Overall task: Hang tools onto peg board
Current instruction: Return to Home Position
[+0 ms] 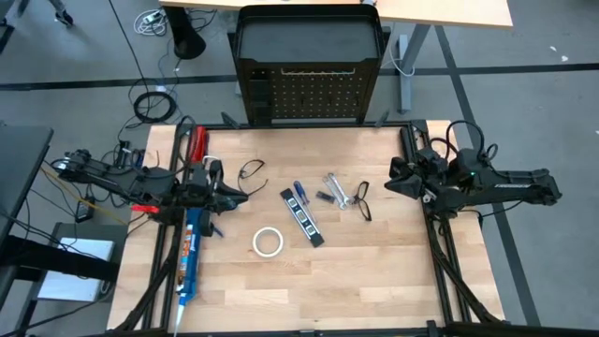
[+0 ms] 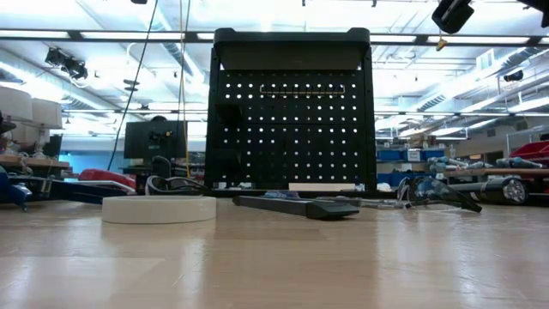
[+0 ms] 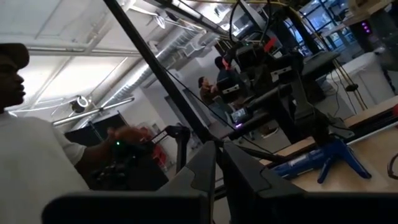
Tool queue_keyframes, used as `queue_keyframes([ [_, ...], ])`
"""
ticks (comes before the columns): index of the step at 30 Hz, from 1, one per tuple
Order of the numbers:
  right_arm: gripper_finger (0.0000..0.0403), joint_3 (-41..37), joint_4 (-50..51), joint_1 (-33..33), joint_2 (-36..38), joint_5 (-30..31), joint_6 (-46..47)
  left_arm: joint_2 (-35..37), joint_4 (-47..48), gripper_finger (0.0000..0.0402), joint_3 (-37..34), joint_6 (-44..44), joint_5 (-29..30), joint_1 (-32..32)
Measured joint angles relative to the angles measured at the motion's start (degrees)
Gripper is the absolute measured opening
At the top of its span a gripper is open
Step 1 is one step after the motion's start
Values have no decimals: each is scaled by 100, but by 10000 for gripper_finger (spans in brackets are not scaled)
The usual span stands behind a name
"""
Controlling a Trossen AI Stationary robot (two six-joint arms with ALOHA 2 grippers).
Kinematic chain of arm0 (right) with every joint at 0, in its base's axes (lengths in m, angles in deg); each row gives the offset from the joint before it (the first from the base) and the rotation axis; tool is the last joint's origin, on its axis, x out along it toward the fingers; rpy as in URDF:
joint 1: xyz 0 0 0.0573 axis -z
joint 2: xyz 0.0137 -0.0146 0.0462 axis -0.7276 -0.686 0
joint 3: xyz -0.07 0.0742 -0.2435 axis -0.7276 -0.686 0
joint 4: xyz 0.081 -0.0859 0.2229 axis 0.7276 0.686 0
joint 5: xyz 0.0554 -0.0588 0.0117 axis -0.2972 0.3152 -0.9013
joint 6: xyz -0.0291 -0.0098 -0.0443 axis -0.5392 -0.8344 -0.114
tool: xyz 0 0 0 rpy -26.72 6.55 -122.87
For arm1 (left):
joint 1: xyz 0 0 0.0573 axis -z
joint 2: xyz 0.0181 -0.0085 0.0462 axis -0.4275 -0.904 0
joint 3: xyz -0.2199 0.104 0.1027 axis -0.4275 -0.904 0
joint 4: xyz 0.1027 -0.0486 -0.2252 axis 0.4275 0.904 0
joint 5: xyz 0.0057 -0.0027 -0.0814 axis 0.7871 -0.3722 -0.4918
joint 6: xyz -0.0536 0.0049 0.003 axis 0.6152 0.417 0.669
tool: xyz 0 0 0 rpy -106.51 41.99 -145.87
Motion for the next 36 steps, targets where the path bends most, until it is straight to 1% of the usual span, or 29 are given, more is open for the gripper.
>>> queue_keyframes([
  [3,38,-6,-18,0,1,-19,0,-4,3,37,0,0,0,0],
  [6,40,-192,-372,54,47,-22,-2,-43,75,37,0,0,9,0],
  [10,39,-838,-1699,74,180,-22,-3,-151,78,37,0,0,6,0],
  [13,36,-1224,-2457,74,241,-26,-4,-164,58,37,0,0,4,0],
  [16,37,-1524,-2674,74,264,-39,-3,-162,42,37,0,0,4,0],
  [21,40,-1990,-2730,74,317,-44,-2,-160,20,37,-14,0,4,0],
  [23,40,-2206,-2771,74,344,-44,-2,-127,-344,37,-216,-1,4,0],
  [26,37,-2451,-2807,74,346,-45,-2,-70,-1403,37,-793,0,4,0],
  [29,37,-2496,-2698,74,335,-48,-2,-66,-2485,37,-1441,0,2,0],
  [31,38,-2496,-2717,74,341,-48,-2,-74,-3041,37,-1837,0,4,0],
  [33,39,-2496,-2719,75,340,-48,-2,-72,-3285,37,-2215,1,4,0],
  [36,40,-2496,-2667,74,336,-48,-2,-79,-3357,37,-2675,0,2,0],
])
